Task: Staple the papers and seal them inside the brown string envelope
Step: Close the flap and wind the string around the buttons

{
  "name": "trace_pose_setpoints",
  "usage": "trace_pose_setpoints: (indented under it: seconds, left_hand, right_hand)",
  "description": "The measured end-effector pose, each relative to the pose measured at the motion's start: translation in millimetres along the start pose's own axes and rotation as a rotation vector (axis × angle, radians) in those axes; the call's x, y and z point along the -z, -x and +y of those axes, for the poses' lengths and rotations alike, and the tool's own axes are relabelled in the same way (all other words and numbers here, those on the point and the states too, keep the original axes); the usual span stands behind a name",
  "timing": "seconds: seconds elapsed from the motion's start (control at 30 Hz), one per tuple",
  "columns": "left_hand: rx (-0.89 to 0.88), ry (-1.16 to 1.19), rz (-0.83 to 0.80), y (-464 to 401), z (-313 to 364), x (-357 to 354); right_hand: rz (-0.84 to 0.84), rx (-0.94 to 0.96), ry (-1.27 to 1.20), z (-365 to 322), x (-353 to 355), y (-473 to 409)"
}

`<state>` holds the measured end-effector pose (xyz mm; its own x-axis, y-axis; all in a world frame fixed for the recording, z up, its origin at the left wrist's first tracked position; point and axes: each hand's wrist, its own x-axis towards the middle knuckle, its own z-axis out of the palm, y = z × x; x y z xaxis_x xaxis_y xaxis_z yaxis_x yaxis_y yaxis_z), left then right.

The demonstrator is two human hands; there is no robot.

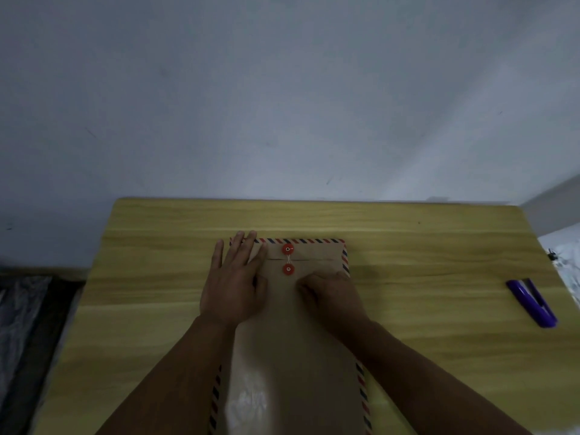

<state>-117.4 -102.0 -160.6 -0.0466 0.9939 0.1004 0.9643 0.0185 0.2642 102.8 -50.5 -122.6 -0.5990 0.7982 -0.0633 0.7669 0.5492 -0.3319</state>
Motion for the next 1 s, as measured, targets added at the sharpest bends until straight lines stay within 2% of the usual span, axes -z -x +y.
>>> trace_pose_setpoints:
  seconds: [0.13, 0.37, 0.5, 0.57, 0.63, 0.7, 0.8, 1.0]
  left_hand:
    - [0.0, -0.008, 0.002, 0, 0, 1]
    - [-0.001, -0.024, -0.018, 0, 0, 0]
    - [0.0, -0.026, -0.021, 1, 1, -1]
    - [-0.001, -0.031, -0.019, 1, 0, -1]
    - [0.0, -0.02, -0.019, 0, 1, 0]
    - [-0.001, -0.02, -0.023, 1, 2, 1]
    - [0.002, -0.029, -0.031, 2, 4, 1]
    - [0.039, -0.024, -0.133, 1, 12, 12]
  right_hand:
    - [0.035, -0.033, -0.056, -17, -8, -3]
    - [0.024, -0.006, -0.018, -23, -13, 0]
    - [0.016, 0.064, 0.003, -19, -13, 12]
    - [0.08, 0.048, -0.001, -16, -12, 23]
    - [0.205, -0.098, -0.025, -8, -8, 32]
    - [0.265, -0.378, -0.074, 2, 2, 40]
    - [0.152, -0.712, -0.189, 12, 17, 49]
    - [-0.002, -0.9, -0.44, 3, 37, 53]
